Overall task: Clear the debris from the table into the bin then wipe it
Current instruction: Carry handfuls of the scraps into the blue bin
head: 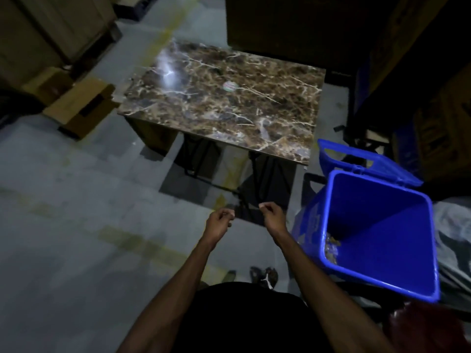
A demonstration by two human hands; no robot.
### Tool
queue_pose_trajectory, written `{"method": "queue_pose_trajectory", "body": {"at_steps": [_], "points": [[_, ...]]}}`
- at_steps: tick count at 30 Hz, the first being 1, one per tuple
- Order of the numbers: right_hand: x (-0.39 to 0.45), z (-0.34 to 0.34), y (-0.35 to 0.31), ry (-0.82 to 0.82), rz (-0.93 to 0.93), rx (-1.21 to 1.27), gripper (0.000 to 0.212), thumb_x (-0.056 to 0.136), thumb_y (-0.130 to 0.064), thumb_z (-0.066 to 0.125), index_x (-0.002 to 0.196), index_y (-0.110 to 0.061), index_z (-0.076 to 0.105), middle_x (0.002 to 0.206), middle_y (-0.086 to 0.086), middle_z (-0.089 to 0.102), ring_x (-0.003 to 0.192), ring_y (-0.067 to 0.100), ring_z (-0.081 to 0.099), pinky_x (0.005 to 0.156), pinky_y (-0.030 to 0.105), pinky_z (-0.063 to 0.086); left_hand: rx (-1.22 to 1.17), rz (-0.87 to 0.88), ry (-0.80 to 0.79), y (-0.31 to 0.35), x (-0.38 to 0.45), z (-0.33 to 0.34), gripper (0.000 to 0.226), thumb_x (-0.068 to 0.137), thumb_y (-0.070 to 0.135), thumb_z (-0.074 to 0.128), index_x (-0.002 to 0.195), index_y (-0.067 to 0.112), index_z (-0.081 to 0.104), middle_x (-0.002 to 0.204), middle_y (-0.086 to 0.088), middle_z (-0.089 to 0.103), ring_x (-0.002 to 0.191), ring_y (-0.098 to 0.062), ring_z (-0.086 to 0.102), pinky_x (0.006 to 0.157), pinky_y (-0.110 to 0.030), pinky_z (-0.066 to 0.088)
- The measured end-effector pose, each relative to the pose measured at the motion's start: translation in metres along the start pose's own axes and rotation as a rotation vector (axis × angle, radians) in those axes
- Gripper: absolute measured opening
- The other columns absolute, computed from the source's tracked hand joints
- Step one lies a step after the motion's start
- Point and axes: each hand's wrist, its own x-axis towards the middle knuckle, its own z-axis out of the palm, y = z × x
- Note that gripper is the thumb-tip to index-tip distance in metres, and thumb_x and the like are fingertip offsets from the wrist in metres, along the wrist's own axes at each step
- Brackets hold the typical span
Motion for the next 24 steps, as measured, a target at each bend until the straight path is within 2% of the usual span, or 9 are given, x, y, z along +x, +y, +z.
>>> {"method": "queue_pose_trajectory", "body": {"at_steps": [3,6,8,13,17,21,24], "points": [[-0.013,0.057,-0.013,-0.079,-0.098,-0.123,0.008,0.099,-0.023,0.065,0.093,-0.025,0.070,0.100,0.007,0.069,0.094,0.021,0.066,0.085,0.036,0.052,0.033,0.058,0.009,-0.019,-0.002,-0.045,0.012,0.100,0.020,0.062,0.105,0.018,0.072,0.107,0.000,0.073,0.085,-0.014,0.069,0.070,-0.023,0.049],[-0.037,0.125,-0.030,-0.172,-0.188,-0.269,0.013,0.098,-0.021,0.063,0.098,-0.010,0.070,0.098,0.012,0.068,0.092,0.024,0.064,0.081,0.035,0.048,0.099,0.096,0.018,-0.034,-0.004,-0.100,0.013,0.100,0.018,0.063,0.107,0.018,0.073,0.105,-0.004,0.073,0.090,-0.021,0.068,0.079,-0.033,0.054],[-0.062,0.166,-0.048,-0.232,-0.269,-0.317,0.012,0.097,-0.018,0.063,0.101,-0.008,0.068,0.100,0.011,0.067,0.091,0.022,0.063,0.079,0.032,0.047,0.112,0.114,0.058,-0.046,-0.003,-0.141,0.014,0.098,0.017,0.064,0.108,0.018,0.073,0.105,-0.004,0.074,0.093,-0.022,0.068,0.086,-0.035,0.054],[-0.095,0.247,-0.082,-0.372,-0.515,-0.497,0.034,0.099,-0.034,0.056,0.122,-0.011,0.065,0.119,0.005,0.066,0.111,0.017,0.060,0.097,0.033,0.047,0.158,0.180,0.243,-0.083,0.000,-0.233,0.021,0.095,0.017,0.066,0.115,0.024,0.068,0.111,-0.001,0.067,0.096,-0.017,0.067,0.088,-0.031,0.053],[-0.086,0.292,-0.118,-0.434,-0.680,-0.668,0.043,0.103,-0.040,0.051,0.139,-0.017,0.058,0.136,0.007,0.062,0.124,0.024,0.057,0.104,0.036,0.044,0.054,0.132,0.308,-0.099,0.005,-0.286,0.021,0.095,0.015,0.067,0.114,0.024,0.068,0.110,-0.004,0.066,0.096,-0.019,0.067,0.087,-0.029,0.051],[-0.059,0.343,-0.155,-0.472,-0.761,-0.709,0.044,0.104,-0.041,0.052,0.142,-0.017,0.055,0.138,0.007,0.059,0.125,0.025,0.056,0.102,0.037,0.044,-0.003,0.091,0.378,-0.097,0.032,-0.335,0.023,0.096,0.015,0.068,0.117,0.023,0.069,0.115,-0.005,0.066,0.100,-0.018,0.065,0.085,-0.023,0.045],[-0.030,0.388,-0.180,-0.515,-0.789,-0.697,0.039,0.106,-0.035,0.057,0.140,-0.017,0.056,0.135,0.008,0.060,0.121,0.025,0.058,0.099,0.033,0.043,-0.001,0.067,0.432,-0.085,0.058,-0.374,0.023,0.096,0.016,0.067,0.119,0.021,0.069,0.116,-0.007,0.065,0.101,-0.024,0.066,0.087,-0.026,0.048]]}}
